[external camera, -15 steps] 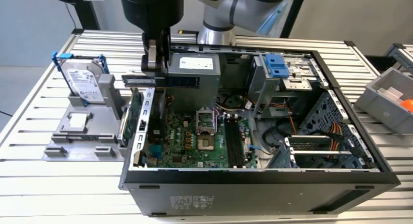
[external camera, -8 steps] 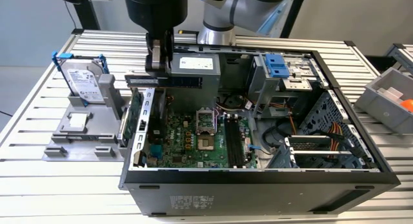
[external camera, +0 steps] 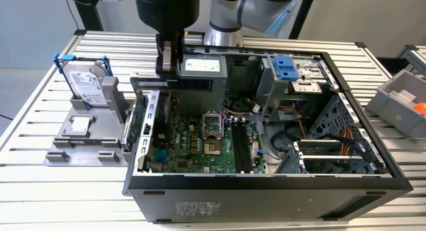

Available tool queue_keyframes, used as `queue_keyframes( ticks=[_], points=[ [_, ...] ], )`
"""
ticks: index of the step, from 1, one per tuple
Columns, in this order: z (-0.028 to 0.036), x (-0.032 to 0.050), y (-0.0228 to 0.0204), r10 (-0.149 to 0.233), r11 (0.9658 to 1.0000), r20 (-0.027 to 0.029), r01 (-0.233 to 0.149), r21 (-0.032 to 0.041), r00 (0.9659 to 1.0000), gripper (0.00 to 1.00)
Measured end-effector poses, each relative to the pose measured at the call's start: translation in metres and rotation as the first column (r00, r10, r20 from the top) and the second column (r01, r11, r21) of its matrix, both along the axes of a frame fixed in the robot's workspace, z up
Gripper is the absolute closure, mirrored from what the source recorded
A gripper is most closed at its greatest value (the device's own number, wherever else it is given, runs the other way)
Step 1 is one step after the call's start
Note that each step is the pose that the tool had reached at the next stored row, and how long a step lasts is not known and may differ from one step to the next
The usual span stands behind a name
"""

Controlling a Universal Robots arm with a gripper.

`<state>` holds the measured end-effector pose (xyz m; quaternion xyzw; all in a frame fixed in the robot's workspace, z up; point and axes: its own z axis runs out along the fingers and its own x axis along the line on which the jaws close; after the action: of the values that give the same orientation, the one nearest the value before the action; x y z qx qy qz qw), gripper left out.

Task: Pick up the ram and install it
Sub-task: 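Pick up the ram and move it above insertion slot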

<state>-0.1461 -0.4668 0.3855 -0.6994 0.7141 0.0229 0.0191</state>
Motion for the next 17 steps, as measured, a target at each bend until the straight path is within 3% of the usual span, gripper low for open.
queue_keyframes(
  ticks=[17],
  points=[
    [0.0000, 0.0140, 0.0000, 0.000, 1.0000, 0.0000, 0.000, 0.0001, 1.0000, 1.00]
  ],
)
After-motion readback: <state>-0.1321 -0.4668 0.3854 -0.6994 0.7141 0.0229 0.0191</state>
